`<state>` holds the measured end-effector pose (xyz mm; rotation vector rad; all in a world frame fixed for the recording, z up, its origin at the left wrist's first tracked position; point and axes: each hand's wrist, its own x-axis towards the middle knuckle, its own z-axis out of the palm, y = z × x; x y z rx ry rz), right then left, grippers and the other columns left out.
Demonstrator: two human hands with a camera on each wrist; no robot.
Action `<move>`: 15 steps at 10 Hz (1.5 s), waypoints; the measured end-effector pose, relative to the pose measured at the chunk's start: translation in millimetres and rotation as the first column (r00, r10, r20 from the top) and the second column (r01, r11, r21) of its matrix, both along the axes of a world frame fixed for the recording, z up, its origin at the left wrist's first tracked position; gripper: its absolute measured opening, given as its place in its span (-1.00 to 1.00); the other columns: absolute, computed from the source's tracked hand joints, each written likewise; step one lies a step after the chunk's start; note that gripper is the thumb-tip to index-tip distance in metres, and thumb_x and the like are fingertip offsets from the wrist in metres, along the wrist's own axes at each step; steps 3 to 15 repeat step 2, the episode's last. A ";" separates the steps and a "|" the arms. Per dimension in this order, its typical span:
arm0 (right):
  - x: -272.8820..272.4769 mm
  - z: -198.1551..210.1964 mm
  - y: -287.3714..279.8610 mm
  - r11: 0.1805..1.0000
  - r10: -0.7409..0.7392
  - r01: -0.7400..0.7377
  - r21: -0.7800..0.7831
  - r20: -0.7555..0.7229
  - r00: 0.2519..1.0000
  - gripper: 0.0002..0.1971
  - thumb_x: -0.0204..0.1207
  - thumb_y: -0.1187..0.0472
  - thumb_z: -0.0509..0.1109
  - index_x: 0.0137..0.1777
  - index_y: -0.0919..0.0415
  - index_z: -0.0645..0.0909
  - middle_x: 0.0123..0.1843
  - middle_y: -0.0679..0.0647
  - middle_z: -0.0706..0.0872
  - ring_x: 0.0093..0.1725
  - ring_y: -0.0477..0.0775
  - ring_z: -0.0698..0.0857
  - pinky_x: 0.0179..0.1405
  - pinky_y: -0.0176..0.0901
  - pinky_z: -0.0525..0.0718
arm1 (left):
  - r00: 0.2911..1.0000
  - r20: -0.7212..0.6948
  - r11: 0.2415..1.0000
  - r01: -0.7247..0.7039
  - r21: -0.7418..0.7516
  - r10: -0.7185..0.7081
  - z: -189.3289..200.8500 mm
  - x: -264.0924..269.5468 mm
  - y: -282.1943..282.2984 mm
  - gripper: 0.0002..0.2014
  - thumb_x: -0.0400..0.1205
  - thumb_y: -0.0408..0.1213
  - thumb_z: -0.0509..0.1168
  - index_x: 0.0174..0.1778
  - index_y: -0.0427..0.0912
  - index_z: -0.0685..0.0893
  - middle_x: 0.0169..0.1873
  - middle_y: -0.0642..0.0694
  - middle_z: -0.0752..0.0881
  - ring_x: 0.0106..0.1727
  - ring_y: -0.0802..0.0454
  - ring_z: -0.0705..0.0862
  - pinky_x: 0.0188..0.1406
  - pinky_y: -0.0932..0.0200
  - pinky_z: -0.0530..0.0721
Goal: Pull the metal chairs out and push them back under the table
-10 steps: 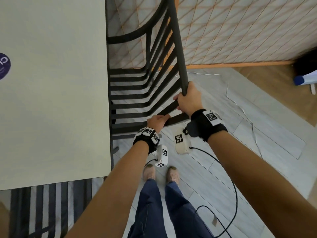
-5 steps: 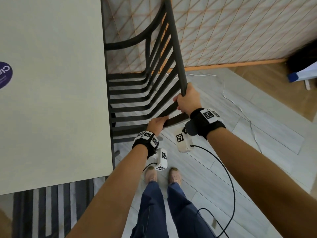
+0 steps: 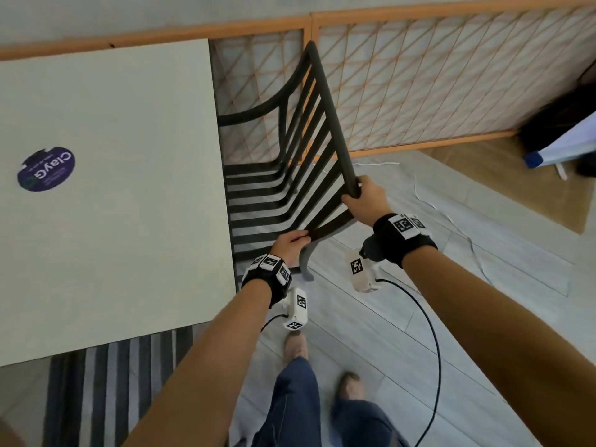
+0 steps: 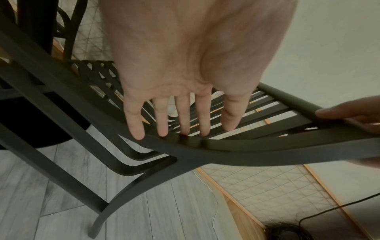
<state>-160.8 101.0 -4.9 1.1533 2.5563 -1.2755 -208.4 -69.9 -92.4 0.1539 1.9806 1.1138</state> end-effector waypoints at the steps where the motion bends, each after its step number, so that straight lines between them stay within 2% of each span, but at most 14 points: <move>1: 16.3 16.0 -2.3 0.998 0.051 -0.049 0.033 -0.041 0.998 -0.53 0.57 0.24 0.36 0.47 0.27 0.41 0.29 0.30 0.68 0.23 0.30 0.68 0.16 0.04 0.66 | 0.996 -0.063 0.997 0.063 -0.041 -0.065 6.2 14.0 -14.1 -0.59 0.67 -0.26 0.24 0.45 -0.27 0.54 0.44 -0.23 0.58 0.49 -0.16 0.51 0.34 0.22 0.44; 2: 42.1 39.2 -2.5 0.995 0.094 -0.088 0.053 -0.121 0.988 -0.49 0.59 0.20 0.36 0.52 0.25 0.40 0.43 0.26 0.60 0.35 0.25 0.62 0.25 0.01 0.59 | 0.994 -0.108 0.999 -0.038 -0.025 0.035 16.1 38.0 -33.1 -0.60 0.64 -0.31 0.27 0.41 -0.30 0.56 0.42 -0.22 0.58 0.45 -0.14 0.52 0.38 0.20 0.40; 15: 42.1 39.2 -2.5 0.995 0.094 -0.088 0.053 -0.121 0.988 -0.49 0.59 0.20 0.36 0.52 0.25 0.40 0.43 0.26 0.60 0.35 0.25 0.62 0.25 0.01 0.59 | 0.994 -0.108 0.999 -0.038 -0.025 0.035 16.1 38.0 -33.1 -0.60 0.64 -0.31 0.27 0.41 -0.30 0.56 0.42 -0.22 0.58 0.45 -0.14 0.52 0.38 0.20 0.40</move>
